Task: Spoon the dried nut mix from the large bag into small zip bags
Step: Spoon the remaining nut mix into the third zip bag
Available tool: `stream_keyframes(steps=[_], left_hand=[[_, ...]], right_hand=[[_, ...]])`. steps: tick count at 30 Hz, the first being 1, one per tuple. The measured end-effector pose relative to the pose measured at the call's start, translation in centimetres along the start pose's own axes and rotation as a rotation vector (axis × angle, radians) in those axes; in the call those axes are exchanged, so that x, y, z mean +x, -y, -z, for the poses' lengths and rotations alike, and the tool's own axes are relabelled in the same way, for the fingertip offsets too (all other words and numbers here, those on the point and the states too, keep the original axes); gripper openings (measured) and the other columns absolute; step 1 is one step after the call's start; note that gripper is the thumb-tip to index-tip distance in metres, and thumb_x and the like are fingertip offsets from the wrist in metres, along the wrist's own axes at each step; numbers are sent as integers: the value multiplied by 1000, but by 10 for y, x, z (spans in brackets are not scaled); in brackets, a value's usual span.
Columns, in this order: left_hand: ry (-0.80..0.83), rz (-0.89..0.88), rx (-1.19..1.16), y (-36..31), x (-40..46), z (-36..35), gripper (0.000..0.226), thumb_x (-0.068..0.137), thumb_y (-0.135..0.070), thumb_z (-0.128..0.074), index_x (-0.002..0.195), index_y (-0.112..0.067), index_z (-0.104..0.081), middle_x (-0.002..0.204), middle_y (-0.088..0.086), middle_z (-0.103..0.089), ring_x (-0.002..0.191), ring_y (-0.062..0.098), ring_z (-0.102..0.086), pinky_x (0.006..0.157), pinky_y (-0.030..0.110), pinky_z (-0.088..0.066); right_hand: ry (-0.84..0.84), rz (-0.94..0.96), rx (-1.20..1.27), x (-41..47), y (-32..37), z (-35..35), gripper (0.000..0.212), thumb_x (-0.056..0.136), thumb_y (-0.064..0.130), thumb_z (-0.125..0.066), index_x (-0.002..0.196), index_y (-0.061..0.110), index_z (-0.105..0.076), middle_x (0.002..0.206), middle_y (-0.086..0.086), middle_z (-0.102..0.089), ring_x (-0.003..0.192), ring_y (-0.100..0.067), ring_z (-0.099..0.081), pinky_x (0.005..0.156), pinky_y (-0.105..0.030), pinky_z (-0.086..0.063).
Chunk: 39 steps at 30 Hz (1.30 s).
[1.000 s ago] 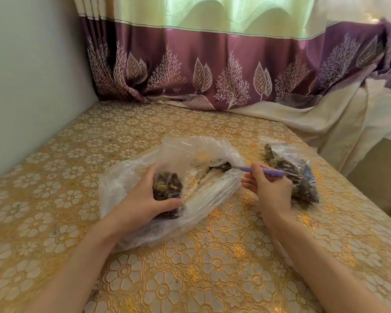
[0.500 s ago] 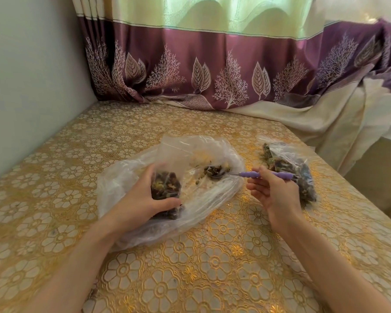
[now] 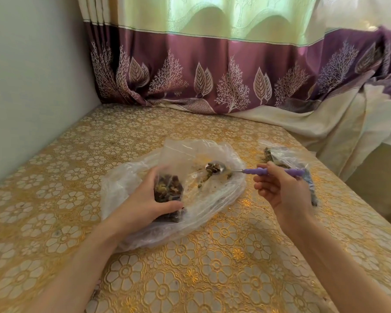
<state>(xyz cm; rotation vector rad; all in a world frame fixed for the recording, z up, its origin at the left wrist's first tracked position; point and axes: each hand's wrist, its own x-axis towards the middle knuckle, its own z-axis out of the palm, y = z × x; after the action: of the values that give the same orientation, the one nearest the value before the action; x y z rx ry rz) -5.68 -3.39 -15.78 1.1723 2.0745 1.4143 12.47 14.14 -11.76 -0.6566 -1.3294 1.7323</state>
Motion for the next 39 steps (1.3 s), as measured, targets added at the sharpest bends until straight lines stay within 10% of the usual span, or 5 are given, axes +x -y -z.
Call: stream_keyframes(steps=[21,31,39], left_hand=[[-107,-4,6,-1,0,-5,84,56,-45,-81,125,-46,-33,111,-16,-53,98,-4,-53,78,17,-42],[-54,38,-53,-1,1,-3,73,72,-26,-67,130,-44,-27,115,-14,-49,100,0,-51,75,19,-43],[-64,25,23,-1,0,-4,71,84,-8,-63,138,-36,-26,105,-21,-52,90,-7,-56,67,11,-44]], right_hand=[[433,243,-46,-8,31,-37,18,93,2,-49,95,5,-67,88,-15,-73,65,-18,-61,57,-21,-49],[31,296,-181,0,14,-13,38,96,25,-52,70,6,-72,71,-16,-72,52,-16,-63,46,-19,-49],[39,314,-413,-9,-21,-5,41,96,28,-52,64,11,-72,56,-10,-68,46,-25,-64,45,-26,-53]])
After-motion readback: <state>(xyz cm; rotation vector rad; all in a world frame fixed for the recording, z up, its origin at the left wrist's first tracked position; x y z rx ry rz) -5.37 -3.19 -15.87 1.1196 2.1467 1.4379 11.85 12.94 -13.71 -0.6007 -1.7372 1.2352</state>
